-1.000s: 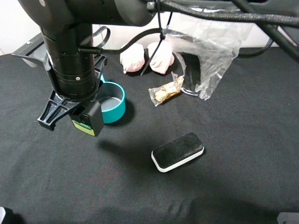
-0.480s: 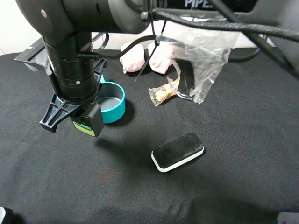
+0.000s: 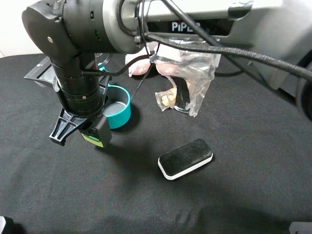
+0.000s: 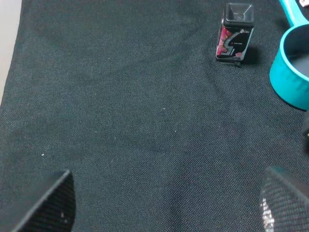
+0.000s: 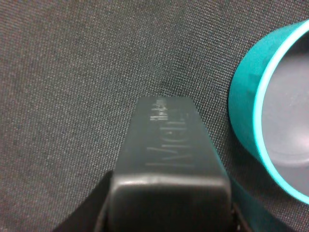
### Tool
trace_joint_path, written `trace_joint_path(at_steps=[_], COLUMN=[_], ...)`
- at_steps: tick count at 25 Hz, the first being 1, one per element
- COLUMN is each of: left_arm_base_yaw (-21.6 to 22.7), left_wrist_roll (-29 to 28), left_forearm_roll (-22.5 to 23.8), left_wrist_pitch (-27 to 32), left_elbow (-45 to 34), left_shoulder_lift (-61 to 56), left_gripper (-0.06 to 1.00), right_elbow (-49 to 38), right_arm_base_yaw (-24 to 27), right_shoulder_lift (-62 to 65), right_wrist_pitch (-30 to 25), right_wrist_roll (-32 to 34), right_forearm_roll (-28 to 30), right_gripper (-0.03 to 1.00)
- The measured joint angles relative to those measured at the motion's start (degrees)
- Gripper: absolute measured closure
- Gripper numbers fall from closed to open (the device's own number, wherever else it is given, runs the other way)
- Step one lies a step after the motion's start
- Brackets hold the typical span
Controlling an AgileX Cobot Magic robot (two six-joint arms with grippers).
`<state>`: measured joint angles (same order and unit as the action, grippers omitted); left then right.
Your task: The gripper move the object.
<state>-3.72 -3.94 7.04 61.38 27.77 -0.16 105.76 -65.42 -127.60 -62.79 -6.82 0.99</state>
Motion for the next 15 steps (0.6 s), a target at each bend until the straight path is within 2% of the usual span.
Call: trace_joint_path(at_steps=[15], left_arm_base_yaw=[0.00], left_wrist_roll=[0.00], left_forearm_roll=[0.00], left_wrist_pitch=[0.00], left_elbow=[0.00], left_shoulder_lift=[0.00], left_gripper=[0.18], right_elbow=[0.04], right_arm_base_yaw=[0.56], right_shoulder_lift=[-0.64], right_wrist_pitch=[1.06], right_wrist_roll=[-0.18], right_forearm_roll=[1.88], right_gripper=[0.68])
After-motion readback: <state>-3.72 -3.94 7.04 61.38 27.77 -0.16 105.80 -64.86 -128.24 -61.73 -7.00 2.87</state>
